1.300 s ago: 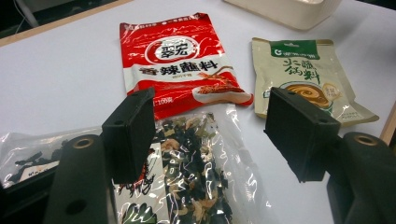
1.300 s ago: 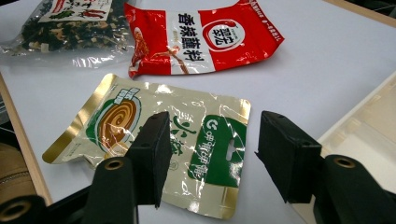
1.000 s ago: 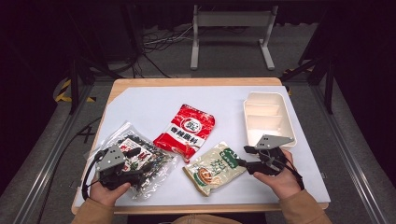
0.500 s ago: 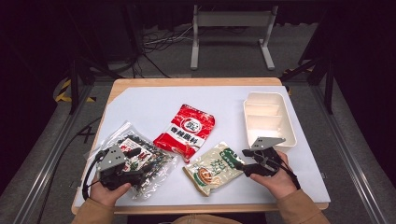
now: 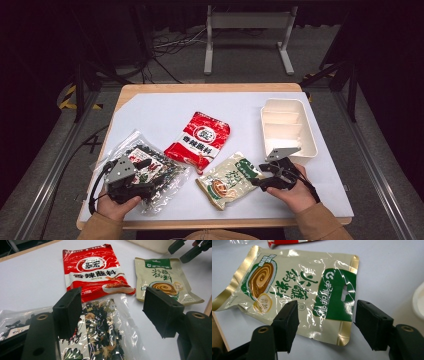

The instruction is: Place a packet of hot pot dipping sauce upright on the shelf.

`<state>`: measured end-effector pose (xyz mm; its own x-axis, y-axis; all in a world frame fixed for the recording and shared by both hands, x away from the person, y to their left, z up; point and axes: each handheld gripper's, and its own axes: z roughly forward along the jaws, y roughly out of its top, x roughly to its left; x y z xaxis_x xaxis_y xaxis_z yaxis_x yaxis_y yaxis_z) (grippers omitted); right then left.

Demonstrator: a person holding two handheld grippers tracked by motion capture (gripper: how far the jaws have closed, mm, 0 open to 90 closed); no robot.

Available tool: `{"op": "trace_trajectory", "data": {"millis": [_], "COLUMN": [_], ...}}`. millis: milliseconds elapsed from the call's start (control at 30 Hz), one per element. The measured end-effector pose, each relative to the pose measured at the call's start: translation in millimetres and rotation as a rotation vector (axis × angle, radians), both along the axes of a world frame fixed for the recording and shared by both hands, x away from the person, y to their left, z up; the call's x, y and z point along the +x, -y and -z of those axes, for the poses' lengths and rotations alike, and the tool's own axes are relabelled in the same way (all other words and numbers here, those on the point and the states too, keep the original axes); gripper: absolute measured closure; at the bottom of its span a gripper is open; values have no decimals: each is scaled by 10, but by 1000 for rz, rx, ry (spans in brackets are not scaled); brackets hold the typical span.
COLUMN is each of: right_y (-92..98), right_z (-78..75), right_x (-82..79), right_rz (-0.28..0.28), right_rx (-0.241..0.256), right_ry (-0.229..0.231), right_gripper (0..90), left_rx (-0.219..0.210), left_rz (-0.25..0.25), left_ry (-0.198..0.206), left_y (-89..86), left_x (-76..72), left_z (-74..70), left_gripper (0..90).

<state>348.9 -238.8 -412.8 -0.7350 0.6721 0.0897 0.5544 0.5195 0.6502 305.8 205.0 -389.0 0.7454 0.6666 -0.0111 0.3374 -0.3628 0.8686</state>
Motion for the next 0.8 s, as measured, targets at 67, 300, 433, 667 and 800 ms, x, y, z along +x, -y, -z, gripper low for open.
{"op": "trace_trajectory", "data": {"millis": [67,300,433,667,800], "right_y": [9,45,63,67,69], "right_z": [27,82,110,135,117], "right_x": [16,63,83,107,99], "right_rz": [12,49,69,82,84], "right_rx": [-5,17,22,55,69], "right_ry": [-19,-96,-126,-192,-188], "right_gripper": [347,348,348,397,452], "left_rx": [1,4,4,6,6], "left_rz": [0,-1,-1,-3,-5], "left_ry": [-1,-3,-3,-1,-3], "left_y": [1,3,4,6,13], "left_x": [0,2,1,1,-2], "left_z": [1,4,5,6,10], "left_gripper": [318,318,318,318,318]}}
